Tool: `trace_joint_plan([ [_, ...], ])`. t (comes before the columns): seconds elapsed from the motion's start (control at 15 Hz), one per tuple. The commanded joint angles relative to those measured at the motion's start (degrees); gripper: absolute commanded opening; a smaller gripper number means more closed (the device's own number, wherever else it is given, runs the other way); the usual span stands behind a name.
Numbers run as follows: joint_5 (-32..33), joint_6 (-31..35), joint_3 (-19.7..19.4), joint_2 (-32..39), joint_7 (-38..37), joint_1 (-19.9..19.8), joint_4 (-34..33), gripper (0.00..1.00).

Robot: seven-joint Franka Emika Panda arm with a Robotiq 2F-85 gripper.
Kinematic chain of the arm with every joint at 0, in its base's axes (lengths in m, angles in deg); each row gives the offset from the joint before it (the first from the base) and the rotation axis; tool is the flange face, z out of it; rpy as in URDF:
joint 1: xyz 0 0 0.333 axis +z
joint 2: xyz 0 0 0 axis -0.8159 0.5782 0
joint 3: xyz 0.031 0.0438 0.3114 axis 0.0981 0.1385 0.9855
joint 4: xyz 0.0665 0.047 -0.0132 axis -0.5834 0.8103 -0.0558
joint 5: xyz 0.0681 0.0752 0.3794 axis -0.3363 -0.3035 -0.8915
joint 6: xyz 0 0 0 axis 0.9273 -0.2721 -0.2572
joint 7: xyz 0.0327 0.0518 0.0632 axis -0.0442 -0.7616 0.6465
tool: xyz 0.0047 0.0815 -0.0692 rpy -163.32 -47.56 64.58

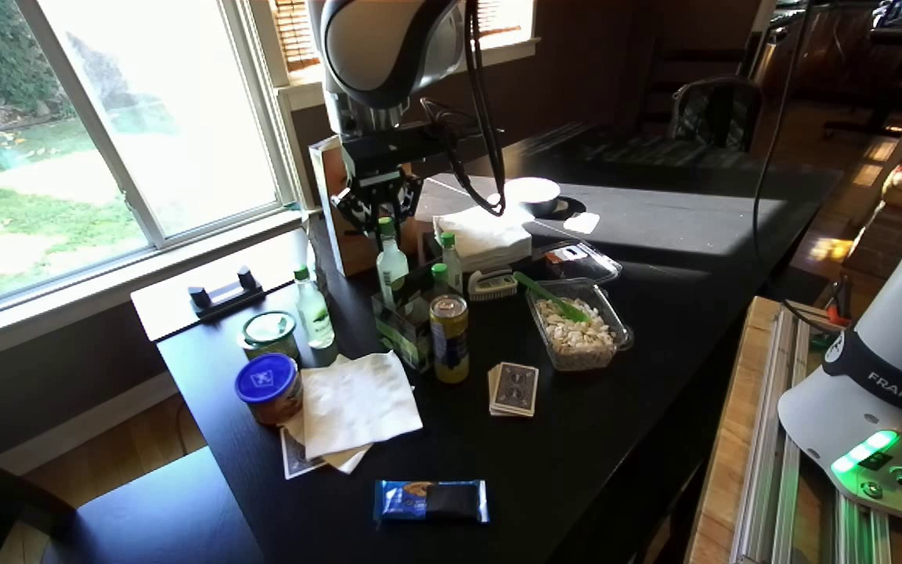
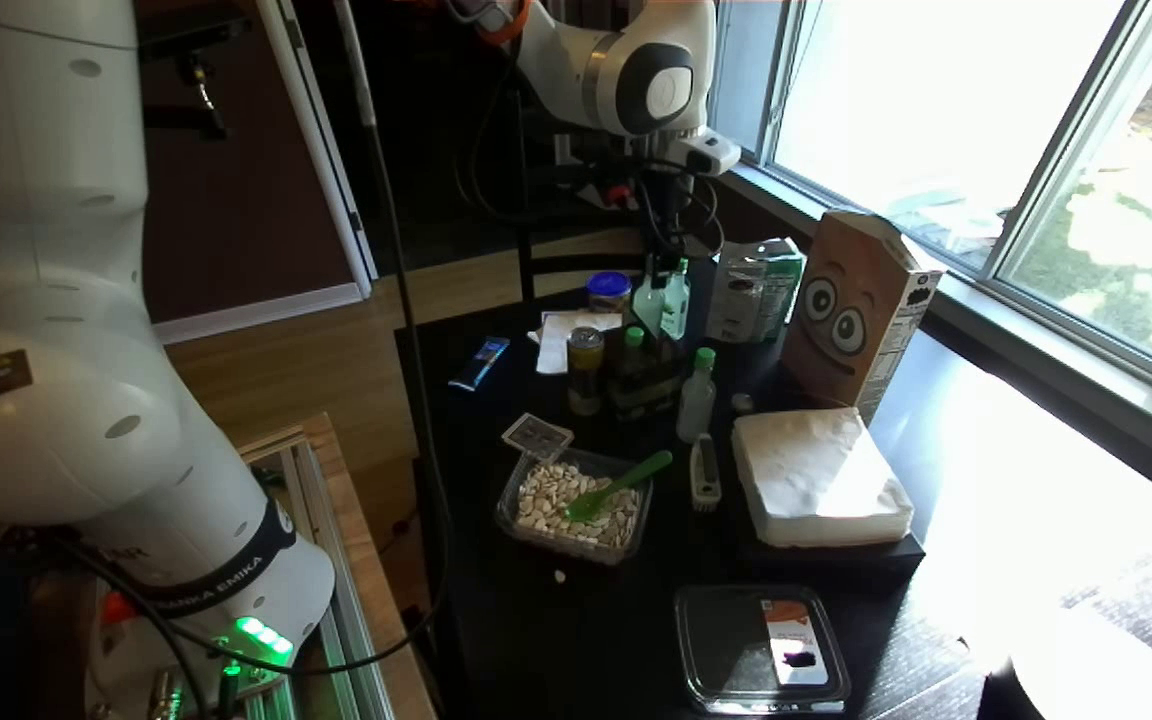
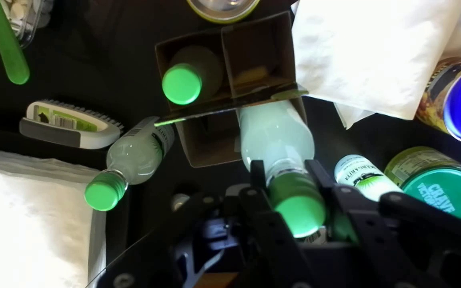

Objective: Put one of the bottles inside the drink package

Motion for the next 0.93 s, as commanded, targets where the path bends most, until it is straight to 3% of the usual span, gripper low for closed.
trace_joint_plan([
  [0.0,-2.85,-0.08,0.55,1.71,0.68,-0.05,-1.37,0.07],
  [0.4,-8.69,0.95,1.07,4.04,1.27,-0.61,-1.5,0.07],
  [0.87,-5.24,6.78,-1.39,5.28,-1.92,1.8,-0.13,0.07],
])
